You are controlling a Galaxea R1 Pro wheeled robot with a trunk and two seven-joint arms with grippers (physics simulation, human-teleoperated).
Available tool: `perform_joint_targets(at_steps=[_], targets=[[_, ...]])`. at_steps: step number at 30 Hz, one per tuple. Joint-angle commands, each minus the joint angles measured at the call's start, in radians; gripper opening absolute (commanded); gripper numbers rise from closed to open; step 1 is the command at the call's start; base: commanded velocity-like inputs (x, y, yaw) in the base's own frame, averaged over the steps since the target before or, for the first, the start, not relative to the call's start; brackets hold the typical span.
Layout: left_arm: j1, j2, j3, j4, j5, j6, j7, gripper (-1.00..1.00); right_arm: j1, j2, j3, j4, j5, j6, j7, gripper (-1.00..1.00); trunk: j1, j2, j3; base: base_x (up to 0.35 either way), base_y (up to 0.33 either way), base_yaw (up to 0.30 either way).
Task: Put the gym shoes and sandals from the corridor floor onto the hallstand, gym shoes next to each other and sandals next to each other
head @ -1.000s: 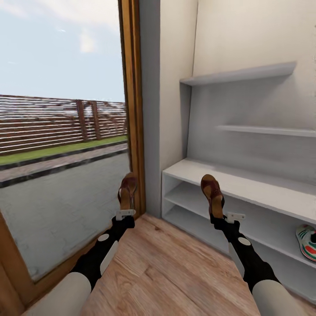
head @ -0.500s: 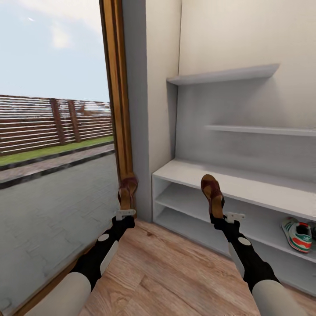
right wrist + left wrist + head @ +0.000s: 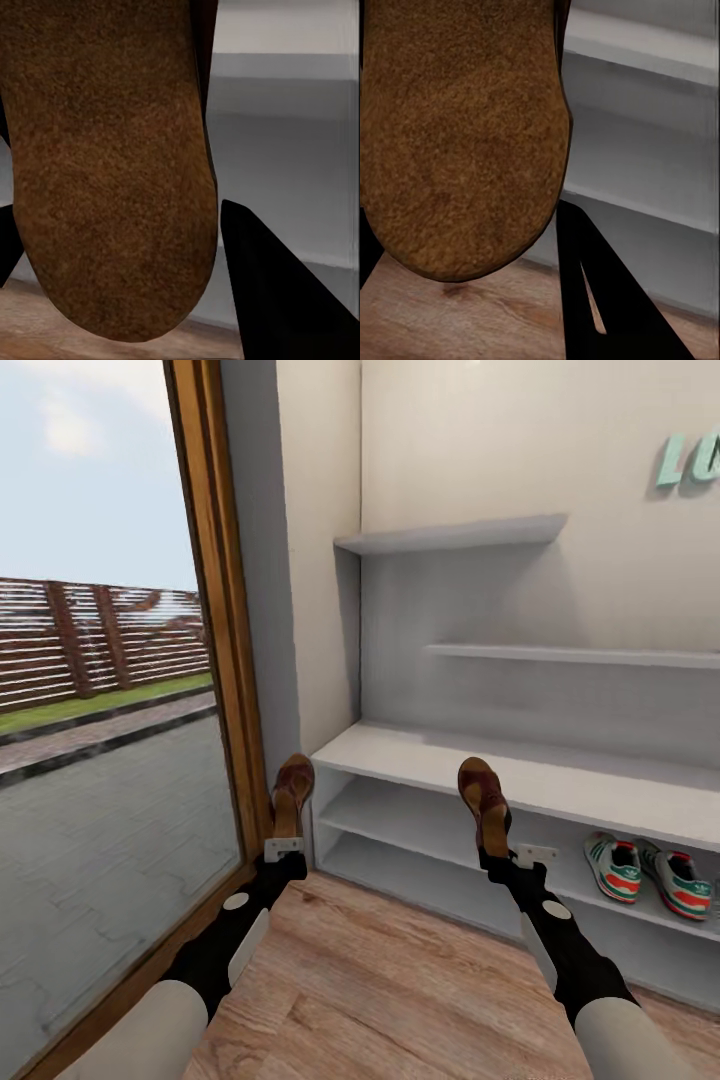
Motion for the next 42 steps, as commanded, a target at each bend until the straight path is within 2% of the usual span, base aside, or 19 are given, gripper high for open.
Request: perform_joint_targets(at_steps=[1, 7, 29, 42], targets=[[-0.001, 0.0, -0.002, 0.001, 0.007, -0.003, -0.002, -1.0, -0.001, 0.0, -0.001, 0.0, -0.008, -0.003, 0.003, -1.0, 0.0, 0.0, -0.001, 0.0, 0.0, -0.264], [-0.001, -0.001, -0.003, 0.001, 0.007, -0.003, -0.004, -1.0, -0.001, 0.0, -0.001, 0.0, -0.008, -0.003, 0.003, -1.0, 0.0, 0.0, -0.001, 0.0, 0.151, -0.264], [-0.001, -0.001, -0.003, 0.001, 0.007, -0.003, -0.004, -1.0, -0.001, 0.0, -0.001, 0.0, -0.008, -0.003, 0.003, -1.0, 0.0, 0.0, -0.001, 0.0, 0.282, -0.264], [-0.001, -0.001, -0.003, 0.001, 0.007, -0.003, -0.002, -1.0, -0.001, 0.0, -0.001, 0.0, -0.008, -0.003, 0.003, -1.0, 0.0, 0.0, -0.001, -0.001, 0.031, -0.225]])
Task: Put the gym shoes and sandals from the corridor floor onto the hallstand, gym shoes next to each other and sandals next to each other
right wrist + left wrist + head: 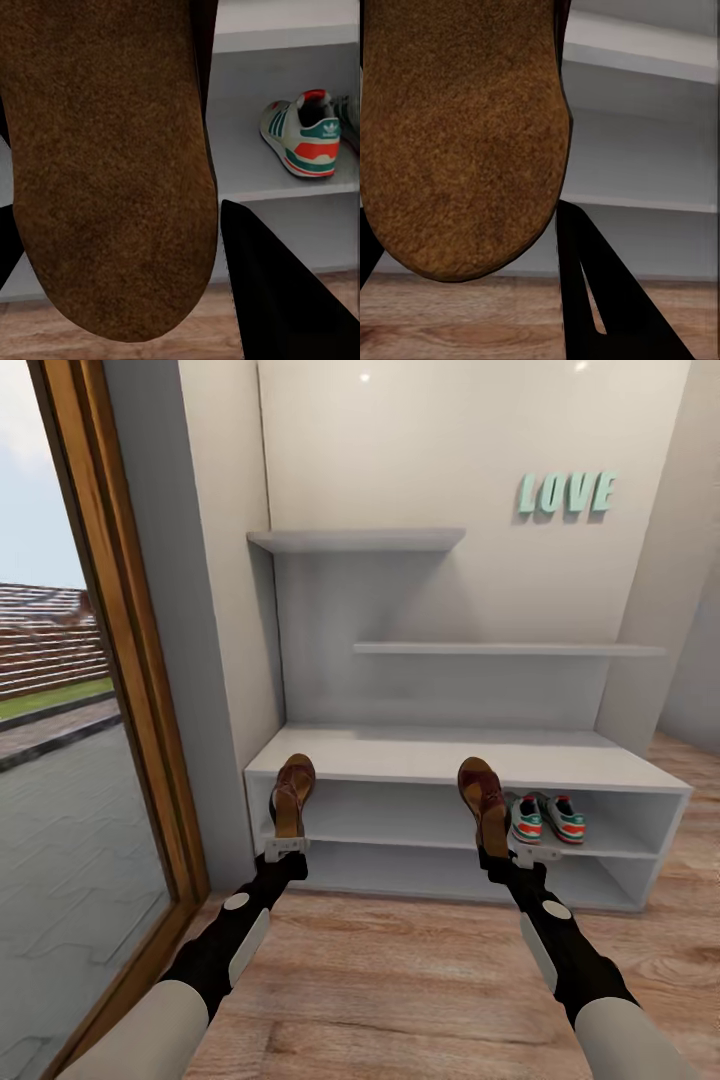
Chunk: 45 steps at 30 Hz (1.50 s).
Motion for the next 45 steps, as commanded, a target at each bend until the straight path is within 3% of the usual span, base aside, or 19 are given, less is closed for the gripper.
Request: perform_joint_targets(at_steps=[1, 27, 30, 34, 45], targets=[[-0.001, 0.0, -0.002, 0.001, 0.007, -0.003, -0.002, -1.0, -0.001, 0.0, -0.001, 0.001, -0.008, -0.003, 0.003, -1.0, 0.0, 0.0, -0.001, -0.035, 0.001, -0.05], [-0.001, 0.001, -0.002, 0.001, 0.008, -0.002, -0.001, -1.0, 0.0, 0.0, -0.002, 0.001, -0.006, -0.003, 0.005, -1.0, 0.0, 0.0, -0.001, -0.078, 0.001, -0.003], [-0.015, 0.001, 0.0, -0.017, 0.003, 0.015, 0.005, -1.0, -0.002, -0.017, -0.02, -0.016, 0.017, 0.014, 0.016, -1.0, 0.0, 0.0, -0.001, 0.0, 0.0, 0.0], [-0.003, 0.003, 0.0, -0.016, 0.004, 0.038, 0.005, -1.0, -0.003, -0.036, -0.044, -0.039, 0.011, 0.037, 0.02, -1.0, 0.0, 0.0, -0.001, 0.0, 0.0, 0.0], [0.06, 0.011, -0.002, 0.051, 0.001, -0.012, 0.005, -1.0, -0.004, 0.027, 0.026, 0.026, -0.029, 0.099, -0.009, -1.0, 0.0, 0.0, -0.001, 0.0, 0.0, 0.0]])
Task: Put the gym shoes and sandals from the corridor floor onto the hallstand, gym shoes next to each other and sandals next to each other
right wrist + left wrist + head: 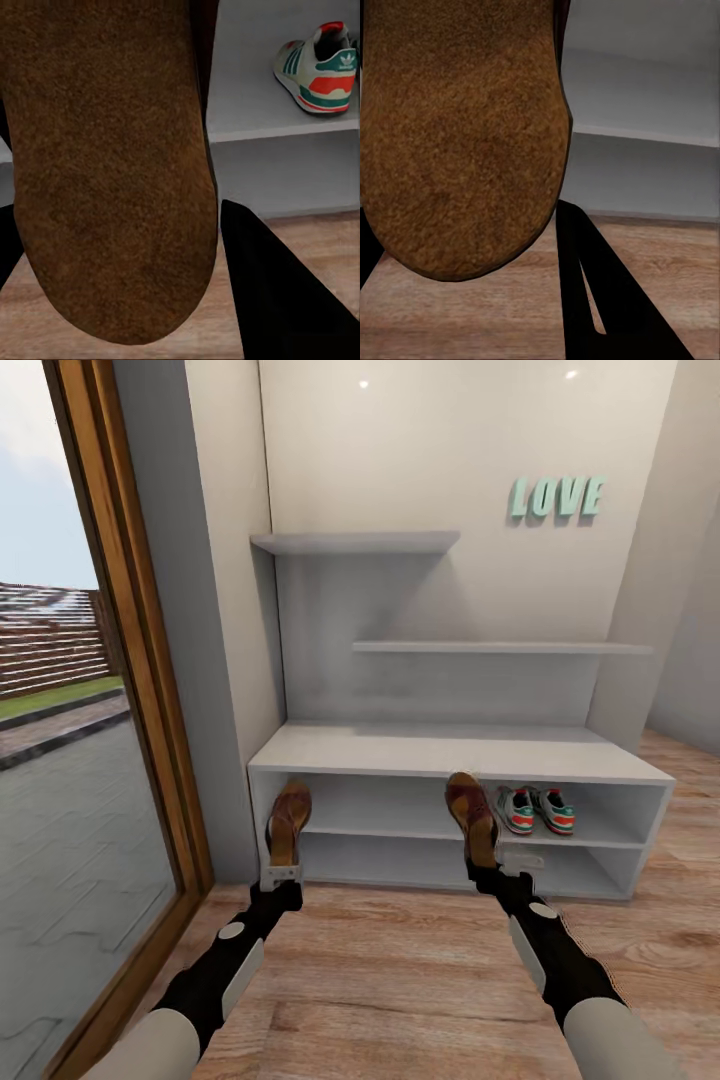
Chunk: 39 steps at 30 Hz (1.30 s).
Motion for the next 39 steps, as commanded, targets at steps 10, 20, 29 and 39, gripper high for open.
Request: perform_joint_targets(at_steps=[10, 20, 29, 39], targets=[[0.0, 0.0, 0.002, -0.004, 0.007, 0.017, -0.001, -1.0, 0.0, 0.04, 0.06, 0.041, -0.018, 0.063, 0.004, -1.0, 0.0, -0.001, -0.001, 0.0, 0.0, 0.0], [-0.002, -0.001, 0.002, -0.006, 0.007, 0.136, -0.001, -1.0, 0.0, -0.023, -0.19, 0.04, -0.019, 0.371, 0.004, -1.0, 0.0, -0.001, -0.001, 0.0, 0.0, 0.0], [-0.003, -0.003, 0.002, -0.006, 0.007, 0.161, -0.001, -1.0, 0.0, -0.036, -0.263, 0.039, -0.019, 0.371, 0.004, -1.0, 0.0, -0.001, -0.001, 0.0, 0.0, 0.0], [-0.003, -0.003, 0.002, -0.006, 0.007, 0.18, -0.001, -1.0, 0.0, -0.107, -0.498, 0.038, -0.02, 0.371, 0.006, -1.0, 0.0, -0.001, -0.001, 0.0, 0.0, 0.0]])
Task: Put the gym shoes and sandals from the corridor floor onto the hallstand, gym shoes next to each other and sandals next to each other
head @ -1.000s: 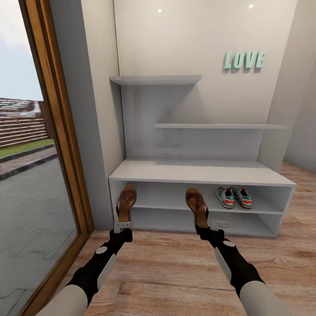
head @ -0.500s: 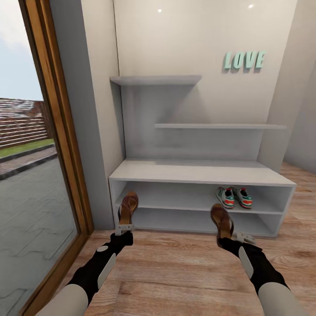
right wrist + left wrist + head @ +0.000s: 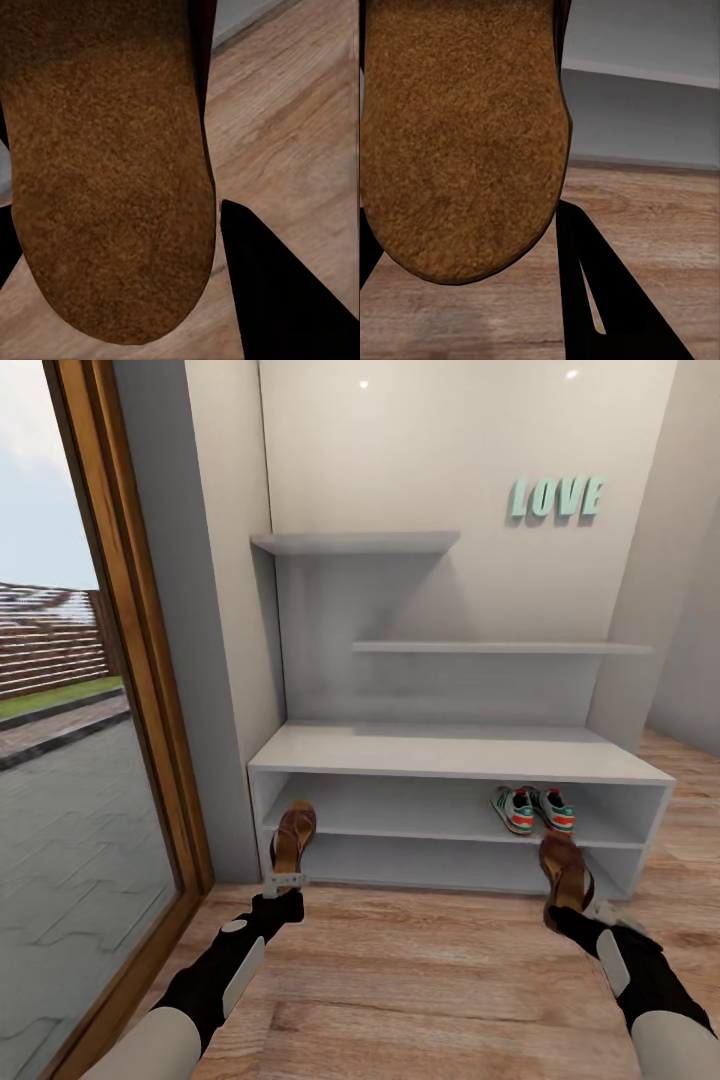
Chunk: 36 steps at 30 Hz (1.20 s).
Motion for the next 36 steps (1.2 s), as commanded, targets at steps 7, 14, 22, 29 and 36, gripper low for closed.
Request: perform_joint_targets(at_steps=[7, 14, 22, 29, 36], targets=[[-0.001, 0.0, -0.001, -0.001, 0.007, 0.007, -0.001, -1.0, -0.001, -0.102, -0.214, -0.001, -0.015, 0.005, 0.002, -1.0, 0.0, 0.0, -0.001, 0.0, 0.0, 0.0], [-0.001, -0.004, -0.001, -0.001, 0.007, 0.007, -0.001, -1.0, -0.001, -0.192, -0.322, 0.0, -0.016, 0.005, 0.001, -1.0, 0.0, 0.0, -0.001, 0.0, 0.0, 0.0], [-0.002, -0.006, -0.001, -0.001, 0.007, 0.016, -0.001, -1.0, -0.001, -0.34, -0.475, 0.001, -0.014, 0.007, 0.001, -1.0, 0.0, 0.0, -0.001, 0.0, 0.0, 0.0], [-0.002, -0.006, -0.002, -0.001, 0.007, 0.071, 0.0, -1.0, -0.001, -0.497, -0.543, 0.002, -0.014, 0.007, 0.0, -1.0, 0.0, 0.0, -0.001, 0.0, 0.0, 0.0], [-0.003, -0.022, -0.003, -0.001, 0.005, 0.135, 0.001, -1.0, -0.001, -0.604, -0.573, 0.001, -0.009, 0.008, 0.0, -1.0, 0.0, 0.0, -0.001, 0.0, 0.0, 0.0]])
